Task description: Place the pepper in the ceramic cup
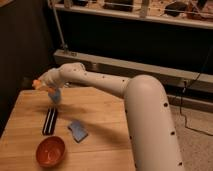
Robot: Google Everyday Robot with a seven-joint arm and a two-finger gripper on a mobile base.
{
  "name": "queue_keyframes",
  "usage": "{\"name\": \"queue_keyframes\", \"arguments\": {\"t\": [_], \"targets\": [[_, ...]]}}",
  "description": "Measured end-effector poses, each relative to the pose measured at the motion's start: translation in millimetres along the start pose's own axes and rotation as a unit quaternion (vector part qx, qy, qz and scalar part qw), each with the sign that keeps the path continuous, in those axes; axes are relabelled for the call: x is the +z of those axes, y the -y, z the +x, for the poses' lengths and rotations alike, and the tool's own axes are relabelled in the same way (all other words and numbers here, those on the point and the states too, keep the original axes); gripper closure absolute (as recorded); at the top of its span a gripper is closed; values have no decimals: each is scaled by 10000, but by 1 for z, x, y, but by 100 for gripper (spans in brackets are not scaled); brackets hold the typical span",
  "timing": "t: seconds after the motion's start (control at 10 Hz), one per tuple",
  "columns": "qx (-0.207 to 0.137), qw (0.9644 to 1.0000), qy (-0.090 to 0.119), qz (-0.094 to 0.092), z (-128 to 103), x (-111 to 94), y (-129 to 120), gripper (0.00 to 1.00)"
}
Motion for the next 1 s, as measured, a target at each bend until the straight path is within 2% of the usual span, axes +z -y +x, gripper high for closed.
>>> {"name": "queue_keyframes", "arguments": {"t": [0.3,0.4,0.6,0.7,0.9,1.0], "targets": [[46,10000,50,7,6,2,7,99],[64,10000,55,-1,9,3,9,92],[75,9999,66,-24,11,4,10,77],[46,10000,72,-43,13,6,11,62],[1,10000,74,-37,17,8,13,44],[-27,10000,73,-22,20,10,15,30]]}}
